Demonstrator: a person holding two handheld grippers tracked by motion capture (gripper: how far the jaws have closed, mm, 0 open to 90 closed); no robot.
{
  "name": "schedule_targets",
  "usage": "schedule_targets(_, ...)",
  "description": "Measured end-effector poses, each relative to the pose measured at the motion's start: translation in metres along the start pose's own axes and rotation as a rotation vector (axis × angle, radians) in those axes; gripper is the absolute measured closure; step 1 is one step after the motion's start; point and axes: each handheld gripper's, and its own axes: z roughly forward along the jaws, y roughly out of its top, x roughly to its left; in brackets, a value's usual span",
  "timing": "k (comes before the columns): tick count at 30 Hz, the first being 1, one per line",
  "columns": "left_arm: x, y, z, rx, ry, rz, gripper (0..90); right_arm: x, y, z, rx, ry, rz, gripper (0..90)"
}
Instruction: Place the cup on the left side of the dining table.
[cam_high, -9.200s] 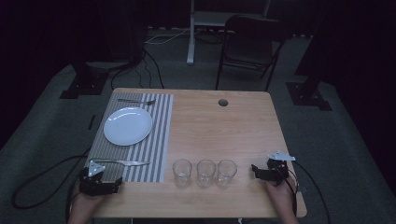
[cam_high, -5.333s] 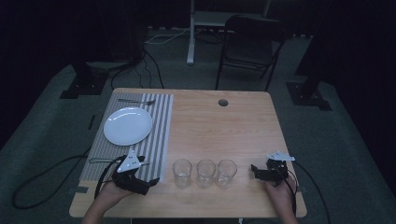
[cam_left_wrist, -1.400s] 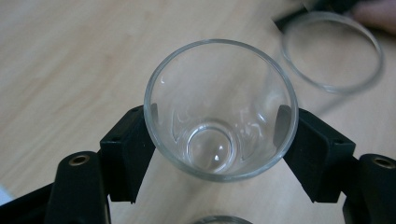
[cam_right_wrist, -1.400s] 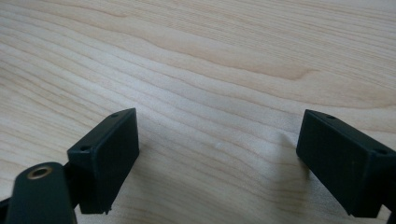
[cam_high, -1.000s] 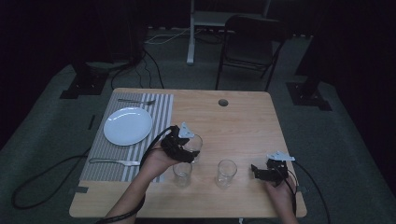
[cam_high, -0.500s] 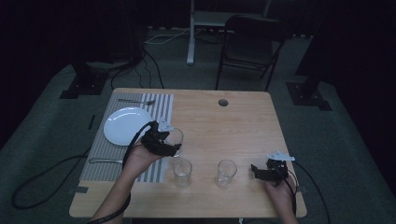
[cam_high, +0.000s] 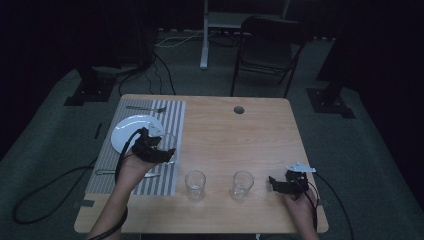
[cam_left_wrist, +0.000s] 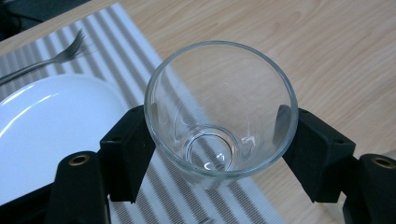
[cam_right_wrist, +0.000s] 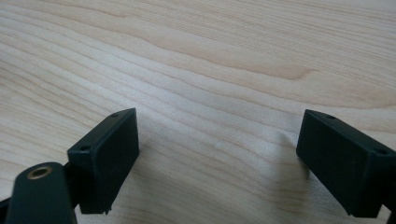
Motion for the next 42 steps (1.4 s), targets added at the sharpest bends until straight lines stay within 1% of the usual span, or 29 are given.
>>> schedule_targets(1,0.003,-0.002,0.000,0.000,0.002,-0.012,29.5,0.000,0.000,0.000,0.000,0.000,0.000,12.7)
schedule_targets(2,0.005,-0.004,0.000,-0.003,0.004,-0.014,29.5,0.000,0.000,0.000,0.000,0.000,0.000,12.6)
schedule_targets(3,0.008,-0.005,0.001,0.004,0.009,-0.027,29.5,0.000,0.000,0.000,0.000,0.000,0.000,12.6)
schedule_targets(5,0.009,-0.006,0.001,0.004,0.016,-0.027,29.5,0.000,0.000,0.000,0.000,0.000,0.000,12.6)
schedule_targets(6,0.011,-0.008,0.002,0.006,0.027,-0.026,29.5,0.000,0.000,0.000,0.000,0.000,0.001,12.6)
schedule_targets(7,0.015,-0.010,0.003,0.016,0.041,-0.034,29.5,0.000,0.000,0.000,0.000,0.000,0.000,12.6)
schedule_targets(8,0.016,-0.012,0.003,0.016,0.044,-0.038,29.5,0.000,0.000,0.000,0.000,0.000,0.000,12.6)
schedule_targets(9,0.016,-0.012,0.003,0.016,0.044,-0.038,29.5,0.000,0.000,0.000,0.000,0.000,0.000,12.6)
schedule_targets(10,0.021,-0.015,0.004,0.016,0.039,-0.057,29.5,0.000,0.000,0.000,0.000,0.000,0.000,12.6)
schedule_targets(13,0.024,-0.019,0.006,0.019,0.033,-0.074,29.5,0.000,0.000,0.000,0.000,0.000,0.000,12.6)
schedule_targets(15,0.025,-0.020,0.007,0.021,0.037,-0.075,29.5,0.000,0.000,0.000,0.000,0.000,0.000,12.6)
schedule_targets(16,0.028,-0.022,0.009,0.031,0.043,-0.079,29.5,0.000,0.000,0.000,0.000,0.000,0.000,12.6)
schedule_targets(17,0.029,-0.023,0.010,0.029,0.049,-0.084,29.5,0.000,0.000,0.000,0.000,0.000,0.000,12.6)
schedule_targets(19,0.030,-0.025,0.011,0.030,0.046,-0.084,29.5,0.000,0.000,0.000,0.000,0.000,0.000,12.6)
schedule_targets(22,0.033,-0.029,0.015,0.039,0.041,-0.097,29.5,0.000,0.000,0.000,0.000,0.000,0.000,12.6)
schedule_targets(25,0.034,-0.033,0.020,0.053,0.050,-0.091,29.5,0.000,0.000,0.000,0.000,0.000,0.000,12.6)
schedule_targets(27,0.034,-0.035,0.023,0.053,0.047,-0.097,29.5,0.000,0.000,0.000,0.000,0.000,0.000,12.6)
schedule_targets(28,0.035,-0.037,0.024,0.059,0.044,-0.091,29.5,0.000,0.000,0.000,0.000,0.000,0.000,12.6)
schedule_targets(29,0.035,-0.038,0.025,0.049,0.043,-0.086,29.5,0.000,0.000,0.000,0.000,0.000,0.000,12.6)
schedule_targets(33,0.038,-0.042,0.025,0.022,0.035,-0.101,29.4,0.000,0.000,0.000,0.000,0.000,0.000,12.6)
schedule_targets(37,0.039,-0.046,0.024,0.008,0.024,-0.097,29.3,0.000,0.000,0.000,0.000,0.000,-0.001,12.7)
schedule_targets(38,0.040,-0.045,0.024,0.009,0.026,-0.106,29.2,0.000,0.000,0.000,0.000,-0.001,0.000,12.6)
schedule_targets(39,0.039,-0.046,0.024,0.006,0.025,-0.106,29.2,0.000,0.000,0.000,0.000,0.000,0.000,12.6)
schedule_targets(40,0.039,-0.046,0.024,-0.003,0.025,-0.113,28.8,0.000,0.000,0.000,0.000,-0.001,-0.001,12.6)
schedule_targets(41,0.039,-0.046,0.024,-0.003,0.025,-0.113,26.8,0.000,0.000,0.000,0.000,0.000,0.000,12.6)
schedule_targets(42,0.041,-0.047,0.024,0.001,-0.008,-0.146,14.1,0.000,0.000,0.000,0.000,0.000,-0.001,12.6)
